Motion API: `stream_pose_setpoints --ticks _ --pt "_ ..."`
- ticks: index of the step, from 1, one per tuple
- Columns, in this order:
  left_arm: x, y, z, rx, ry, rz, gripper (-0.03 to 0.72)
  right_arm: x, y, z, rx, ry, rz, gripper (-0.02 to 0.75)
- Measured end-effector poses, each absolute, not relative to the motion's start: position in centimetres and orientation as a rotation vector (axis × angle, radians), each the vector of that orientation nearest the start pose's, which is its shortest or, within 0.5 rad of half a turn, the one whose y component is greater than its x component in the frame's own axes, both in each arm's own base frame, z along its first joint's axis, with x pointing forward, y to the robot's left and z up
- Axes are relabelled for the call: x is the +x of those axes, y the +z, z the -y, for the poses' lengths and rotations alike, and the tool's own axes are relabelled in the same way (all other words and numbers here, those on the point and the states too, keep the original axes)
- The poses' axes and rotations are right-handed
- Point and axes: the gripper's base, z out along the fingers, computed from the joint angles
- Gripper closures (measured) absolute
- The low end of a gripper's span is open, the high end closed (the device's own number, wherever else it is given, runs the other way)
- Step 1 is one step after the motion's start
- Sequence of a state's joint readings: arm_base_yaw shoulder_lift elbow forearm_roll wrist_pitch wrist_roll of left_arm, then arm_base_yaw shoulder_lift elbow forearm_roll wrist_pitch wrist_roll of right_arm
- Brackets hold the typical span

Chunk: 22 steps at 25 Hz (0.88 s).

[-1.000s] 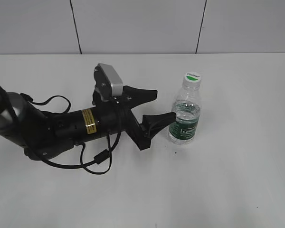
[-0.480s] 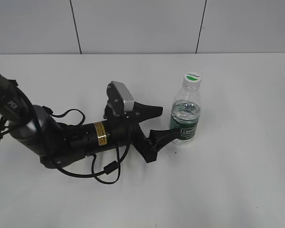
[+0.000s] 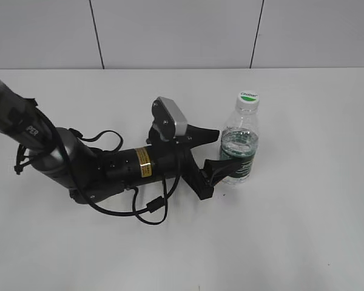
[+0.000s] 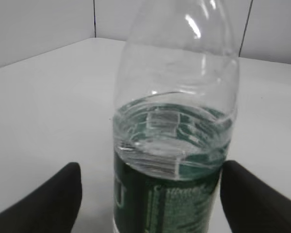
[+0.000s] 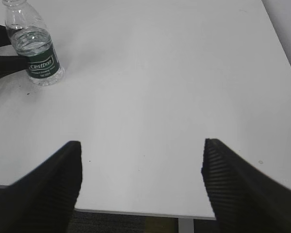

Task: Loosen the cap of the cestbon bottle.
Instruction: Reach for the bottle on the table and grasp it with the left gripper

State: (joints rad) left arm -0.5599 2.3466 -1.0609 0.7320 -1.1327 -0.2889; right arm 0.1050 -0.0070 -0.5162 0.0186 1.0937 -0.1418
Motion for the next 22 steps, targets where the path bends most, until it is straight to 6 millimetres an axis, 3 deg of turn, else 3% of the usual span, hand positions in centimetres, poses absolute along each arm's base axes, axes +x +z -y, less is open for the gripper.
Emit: stream_pose_setpoints --ticks 8,17,22 --pt "31.9 4.4 27.1 0.971 -0.992 -1.492 0.160 -0.9 27.9 -0.1 -0.254 -0.001 -2.038 0.150" --pt "31.6 4.1 27.9 0.985 -0.981 -1.520 0.160 -0.9 27.9 -0.1 -0.254 -0.001 -2.038 0.150" --pt "32.4 4.5 28.5 0.989 -0.952 -1.517 0.160 -0.9 27.9 -0.1 -0.254 -0.001 -2.038 0.150"
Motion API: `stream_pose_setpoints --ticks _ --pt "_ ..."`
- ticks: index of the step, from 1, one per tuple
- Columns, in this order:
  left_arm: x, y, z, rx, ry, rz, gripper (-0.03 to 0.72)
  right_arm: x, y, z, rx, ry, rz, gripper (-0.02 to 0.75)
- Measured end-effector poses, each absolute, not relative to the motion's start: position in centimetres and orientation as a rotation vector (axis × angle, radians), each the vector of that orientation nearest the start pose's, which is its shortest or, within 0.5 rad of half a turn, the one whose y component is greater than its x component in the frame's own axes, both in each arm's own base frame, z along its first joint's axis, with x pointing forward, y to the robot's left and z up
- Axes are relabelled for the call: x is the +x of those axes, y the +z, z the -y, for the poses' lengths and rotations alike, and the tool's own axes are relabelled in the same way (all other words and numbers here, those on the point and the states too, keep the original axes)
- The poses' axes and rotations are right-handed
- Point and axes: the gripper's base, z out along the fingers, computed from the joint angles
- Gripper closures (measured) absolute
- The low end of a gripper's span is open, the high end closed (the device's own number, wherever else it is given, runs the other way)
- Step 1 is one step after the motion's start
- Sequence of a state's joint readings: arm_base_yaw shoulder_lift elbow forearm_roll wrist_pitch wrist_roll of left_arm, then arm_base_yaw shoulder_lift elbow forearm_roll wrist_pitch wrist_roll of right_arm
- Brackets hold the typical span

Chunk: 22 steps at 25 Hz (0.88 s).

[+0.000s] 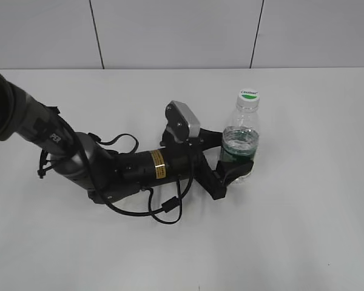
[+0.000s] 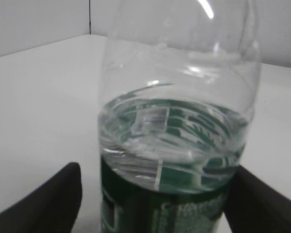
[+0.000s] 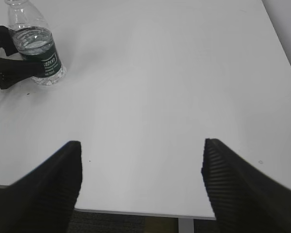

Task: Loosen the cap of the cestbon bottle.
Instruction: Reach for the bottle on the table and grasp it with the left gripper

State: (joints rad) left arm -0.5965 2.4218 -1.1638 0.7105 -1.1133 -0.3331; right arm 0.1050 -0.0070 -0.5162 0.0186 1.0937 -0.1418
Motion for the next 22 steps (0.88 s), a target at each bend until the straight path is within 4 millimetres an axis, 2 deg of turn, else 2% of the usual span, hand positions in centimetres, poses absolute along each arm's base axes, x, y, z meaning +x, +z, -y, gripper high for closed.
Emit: stream_pose_setpoints --ticks 11,17,22 --pt "32.8 4.1 30.1 1.032 -0.905 -1.552 0.160 -0.9 27.9 -0.1 -0.254 -0.001 -2.038 0.150" --pt "33.4 3.1 30.7 0.977 -0.964 -1.526 0.161 -0.9 27.9 -0.1 -0.254 -0.001 -2.038 0.150" --pt "33.4 3.5 30.8 0.919 -1.022 -1.479 0.161 -0.9 27.9 -0.1 -0.254 -0.001 -2.038 0.150"
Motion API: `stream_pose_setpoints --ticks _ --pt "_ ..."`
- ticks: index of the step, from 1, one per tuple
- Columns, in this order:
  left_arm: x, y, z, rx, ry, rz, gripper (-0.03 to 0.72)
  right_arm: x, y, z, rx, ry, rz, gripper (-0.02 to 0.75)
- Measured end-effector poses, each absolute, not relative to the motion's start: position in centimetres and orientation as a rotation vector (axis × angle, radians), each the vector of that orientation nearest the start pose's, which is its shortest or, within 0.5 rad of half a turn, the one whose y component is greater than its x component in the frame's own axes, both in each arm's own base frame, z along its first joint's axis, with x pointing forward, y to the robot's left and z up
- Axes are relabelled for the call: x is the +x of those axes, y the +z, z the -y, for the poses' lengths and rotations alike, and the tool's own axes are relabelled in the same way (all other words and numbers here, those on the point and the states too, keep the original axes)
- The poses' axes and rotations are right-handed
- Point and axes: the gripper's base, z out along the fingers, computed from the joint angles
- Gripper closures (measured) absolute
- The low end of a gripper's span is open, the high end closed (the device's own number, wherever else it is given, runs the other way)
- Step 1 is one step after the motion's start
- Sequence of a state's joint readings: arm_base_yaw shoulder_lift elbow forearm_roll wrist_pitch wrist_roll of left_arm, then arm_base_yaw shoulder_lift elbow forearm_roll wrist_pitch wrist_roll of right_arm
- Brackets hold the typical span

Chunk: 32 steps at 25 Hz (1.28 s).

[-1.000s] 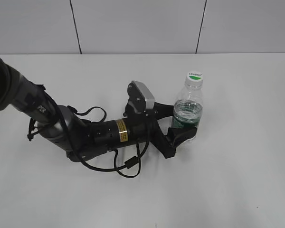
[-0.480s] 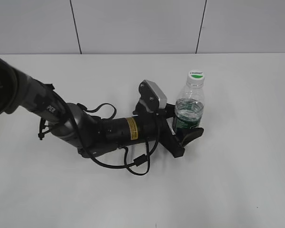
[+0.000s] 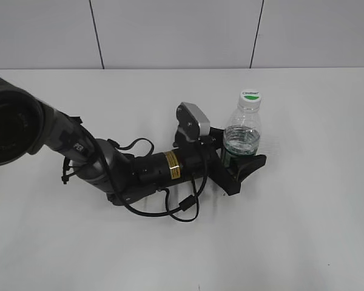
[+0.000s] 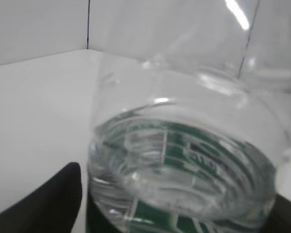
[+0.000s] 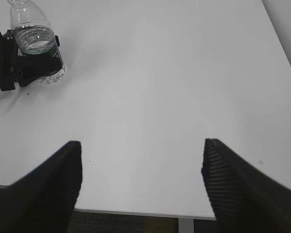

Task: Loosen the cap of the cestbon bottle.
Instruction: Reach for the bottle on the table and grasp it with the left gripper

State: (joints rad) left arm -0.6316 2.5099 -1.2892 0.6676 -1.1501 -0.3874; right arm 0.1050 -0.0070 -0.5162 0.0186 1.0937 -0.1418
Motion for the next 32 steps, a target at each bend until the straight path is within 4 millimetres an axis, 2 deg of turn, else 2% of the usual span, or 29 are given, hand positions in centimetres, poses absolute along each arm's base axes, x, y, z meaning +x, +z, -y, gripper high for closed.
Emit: stream_pose_setpoints --ticks 12,17,32 --pt "33.54 3.31 30.82 0.916 -1.005 -1.502 0.176 -0.94 27.90 -0.05 -0.254 -0.001 -2.038 0.150" --pt "33.48 3.47 30.96 0.911 -1.013 -1.489 0.284 -0.94 27.90 -0.05 -0.254 -0.001 -2.038 0.150" --pt "33.38 3.62 30.89 0.962 -1.020 -1.471 0.284 -0.94 27.90 -0.05 -0.254 -0.001 -2.038 0.150"
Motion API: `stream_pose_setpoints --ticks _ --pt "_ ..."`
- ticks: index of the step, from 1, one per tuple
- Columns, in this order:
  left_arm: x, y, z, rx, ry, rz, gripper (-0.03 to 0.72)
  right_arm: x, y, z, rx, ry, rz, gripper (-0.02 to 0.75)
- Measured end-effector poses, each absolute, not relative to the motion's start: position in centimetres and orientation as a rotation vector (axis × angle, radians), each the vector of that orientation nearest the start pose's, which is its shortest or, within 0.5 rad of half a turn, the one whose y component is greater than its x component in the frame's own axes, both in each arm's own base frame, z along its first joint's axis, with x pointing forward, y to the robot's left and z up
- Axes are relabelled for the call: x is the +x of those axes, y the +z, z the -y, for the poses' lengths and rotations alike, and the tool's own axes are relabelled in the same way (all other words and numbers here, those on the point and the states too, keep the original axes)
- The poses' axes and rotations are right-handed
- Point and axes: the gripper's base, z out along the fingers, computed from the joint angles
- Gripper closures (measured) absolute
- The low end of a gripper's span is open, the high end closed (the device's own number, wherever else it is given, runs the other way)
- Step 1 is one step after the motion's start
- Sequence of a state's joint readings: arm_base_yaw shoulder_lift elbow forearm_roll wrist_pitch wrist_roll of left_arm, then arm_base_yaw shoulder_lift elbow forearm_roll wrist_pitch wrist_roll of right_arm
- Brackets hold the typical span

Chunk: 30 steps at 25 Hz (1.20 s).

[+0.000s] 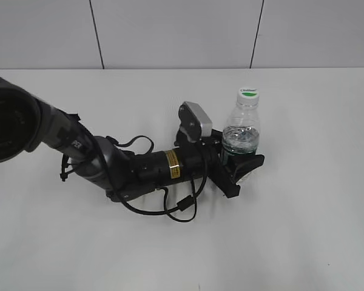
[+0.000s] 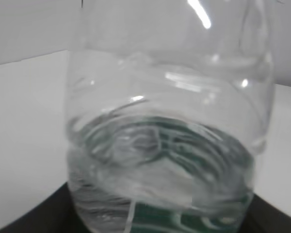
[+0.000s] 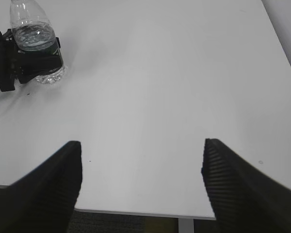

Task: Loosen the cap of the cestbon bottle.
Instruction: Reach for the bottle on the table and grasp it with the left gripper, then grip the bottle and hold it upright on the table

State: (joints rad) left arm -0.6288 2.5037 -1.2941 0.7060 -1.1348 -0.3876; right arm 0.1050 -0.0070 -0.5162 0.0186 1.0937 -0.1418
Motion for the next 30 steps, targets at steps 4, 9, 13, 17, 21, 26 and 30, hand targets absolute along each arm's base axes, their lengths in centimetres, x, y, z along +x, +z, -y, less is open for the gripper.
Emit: stream_pose_setpoints --ticks 4,9,13,17,21,26,30 --pt "33.3 4.9 30.7 1.046 -1.008 -1.444 0.284 -0.9 27.9 -0.1 -0.254 -0.001 -2.038 0.150" --pt "33.2 8.1 29.3 1.112 -1.021 -1.340 0.284 -0.9 27.9 -0.1 -0.254 -0.001 -2.038 0.150" --pt "33.6 9.0 26.2 1.096 -1.002 -1.356 0.284 -0.9 27.9 -0.1 -0.254 -0.001 -2.038 0.150" --pt "33.0 9.3 23.0 1.143 -0.976 -1.401 0.284 -0.9 27.9 -0.1 -0.254 -0.001 -2.038 0.150" --pt "32.3 9.7 22.0 1.153 -0.978 -1.411 0.284 -0.9 27.9 -0.1 -0.254 -0.001 -2.038 0.150" --pt "32.3 9.5 21.9 1.138 -0.978 -1.428 0.284 -0.9 27.9 -0.1 -0.254 -0.001 -2.038 0.150" --pt "32.6 8.6 21.8 1.087 -0.973 -1.467 0.284 -0.9 27.9 -0.1 -0.254 -0.001 -2.038 0.150"
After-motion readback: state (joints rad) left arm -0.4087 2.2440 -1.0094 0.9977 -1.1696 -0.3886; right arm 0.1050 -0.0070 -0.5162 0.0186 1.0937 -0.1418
